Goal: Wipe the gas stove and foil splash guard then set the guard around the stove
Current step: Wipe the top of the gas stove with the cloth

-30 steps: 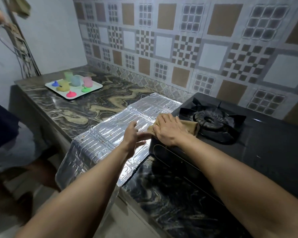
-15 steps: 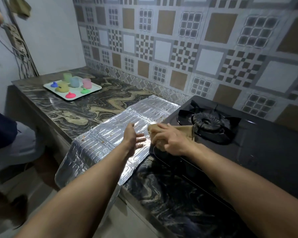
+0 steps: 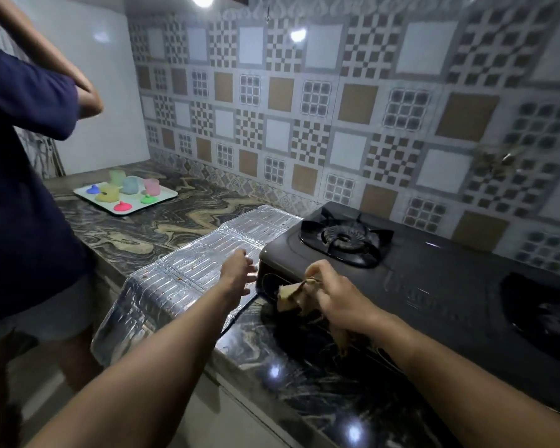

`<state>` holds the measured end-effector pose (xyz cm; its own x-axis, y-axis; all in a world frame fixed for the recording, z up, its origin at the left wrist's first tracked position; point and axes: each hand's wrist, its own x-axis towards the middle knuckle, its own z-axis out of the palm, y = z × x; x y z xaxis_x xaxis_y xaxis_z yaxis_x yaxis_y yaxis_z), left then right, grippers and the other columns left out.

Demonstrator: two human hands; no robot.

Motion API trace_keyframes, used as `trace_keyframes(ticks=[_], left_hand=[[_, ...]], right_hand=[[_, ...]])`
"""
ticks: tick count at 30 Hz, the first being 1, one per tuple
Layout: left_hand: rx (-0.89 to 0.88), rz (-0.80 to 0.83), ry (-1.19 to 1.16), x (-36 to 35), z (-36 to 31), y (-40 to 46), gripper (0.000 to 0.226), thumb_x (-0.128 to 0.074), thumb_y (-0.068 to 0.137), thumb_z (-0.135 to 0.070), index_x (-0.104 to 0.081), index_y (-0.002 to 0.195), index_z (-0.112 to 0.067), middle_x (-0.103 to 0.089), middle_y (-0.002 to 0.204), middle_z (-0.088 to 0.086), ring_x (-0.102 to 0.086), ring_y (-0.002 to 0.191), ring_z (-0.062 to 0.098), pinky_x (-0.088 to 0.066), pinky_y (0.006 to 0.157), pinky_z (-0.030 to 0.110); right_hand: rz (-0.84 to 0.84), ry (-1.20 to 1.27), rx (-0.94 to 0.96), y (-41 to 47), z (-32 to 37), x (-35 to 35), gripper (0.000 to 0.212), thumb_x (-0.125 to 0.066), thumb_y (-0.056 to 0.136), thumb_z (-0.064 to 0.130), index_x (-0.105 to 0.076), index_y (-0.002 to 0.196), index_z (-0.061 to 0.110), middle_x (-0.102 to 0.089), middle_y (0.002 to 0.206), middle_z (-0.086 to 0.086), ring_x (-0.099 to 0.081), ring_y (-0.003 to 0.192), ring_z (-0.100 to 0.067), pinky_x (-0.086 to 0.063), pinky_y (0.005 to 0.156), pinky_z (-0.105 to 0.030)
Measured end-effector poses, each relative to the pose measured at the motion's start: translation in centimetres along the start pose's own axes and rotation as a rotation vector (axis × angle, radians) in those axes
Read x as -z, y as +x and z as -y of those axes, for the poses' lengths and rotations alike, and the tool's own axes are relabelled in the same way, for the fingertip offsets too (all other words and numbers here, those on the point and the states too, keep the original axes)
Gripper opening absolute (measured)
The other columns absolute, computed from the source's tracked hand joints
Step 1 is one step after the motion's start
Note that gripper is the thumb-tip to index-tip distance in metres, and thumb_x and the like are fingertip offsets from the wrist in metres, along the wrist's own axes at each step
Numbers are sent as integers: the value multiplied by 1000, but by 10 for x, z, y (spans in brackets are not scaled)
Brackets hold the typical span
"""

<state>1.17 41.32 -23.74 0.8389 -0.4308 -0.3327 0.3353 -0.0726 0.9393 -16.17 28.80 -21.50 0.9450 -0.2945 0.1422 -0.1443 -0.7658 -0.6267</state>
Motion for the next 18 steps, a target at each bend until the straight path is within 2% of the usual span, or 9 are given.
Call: trace_keyframes(ticks=[2, 5, 7, 9, 11, 14, 15, 18], left_hand=[[42, 75, 3, -6, 3, -16, 31, -36, 96, -32, -57, 90, -10, -61, 84, 6, -55, 70, 21, -38, 68, 31], [45, 239, -7, -13, 9, -44, 29, -41, 91, -30, -61, 82, -11, -63, 76, 6, -62, 72, 25, -46, 76, 39], [30, 332, -43, -15, 10, -60, 31, -41, 89, -30, -64, 83, -10, -67, 76, 8, -64, 78, 29, -49, 83, 45], [38, 417, -137, -15, 10, -74, 36, -40, 87, -32, -63, 89, -6, -67, 75, 12, -63, 73, 28, -50, 75, 41], [43, 471, -228, -14, 9, -84, 42, -40, 86, -40, -62, 88, -5, -64, 72, 12, -60, 63, 25, -48, 64, 34], [12, 472, -259, -10, 4, -91, 50, -42, 92, -50, -68, 79, -10, -67, 71, 9, -61, 64, 22, -45, 63, 31], [-15, 454, -223, -9, 2, -91, 43, -46, 94, -46, -68, 80, -11, -67, 70, 6, -62, 64, 20, -46, 62, 31], [-107, 350, -79, -3, -1, -89, 10, -59, 93, -15, -62, 98, -7, -67, 72, 4, -63, 58, 14, -51, 55, 28]], right_hand=[[-55, 69, -83, 2, 7, 5, 10, -46, 100, 29, -48, 98, 19, -59, 88, 3, -54, 81, -14, -41, 72, -33], [-170, 315, -193, 2, 18, 8, 22, -42, 102, 28, -53, 88, 15, -51, 74, 2, -46, 65, -10, -40, 63, -29], [-235, 532, -292, 3, 24, 8, 27, -44, 102, 28, -59, 90, 9, -59, 77, -9, -51, 67, -15, -44, 62, -28], [-272, 706, -405, 6, 27, 7, 31, -49, 99, 30, -65, 97, 5, -68, 95, -24, -58, 76, -24, -54, 73, -36], [-296, 839, -504, 6, 33, 8, 27, -52, 99, 26, -68, 103, 5, -69, 103, -23, -62, 84, -28, -55, 86, -49], [-306, 962, -599, 9, 40, 7, 27, -56, 96, 23, -68, 108, 2, -70, 104, -20, -68, 92, -35, -54, 88, -55], [-303, 996, -616, 11, 40, 6, 27, -58, 95, 23, -68, 108, 1, -70, 105, -20, -68, 93, -35, -54, 87, -55], [-286, 1031, -649, 13, 45, 2, 29, -58, 96, 26, -68, 107, 2, -70, 103, -19, -69, 89, -34, -56, 83, -53]])
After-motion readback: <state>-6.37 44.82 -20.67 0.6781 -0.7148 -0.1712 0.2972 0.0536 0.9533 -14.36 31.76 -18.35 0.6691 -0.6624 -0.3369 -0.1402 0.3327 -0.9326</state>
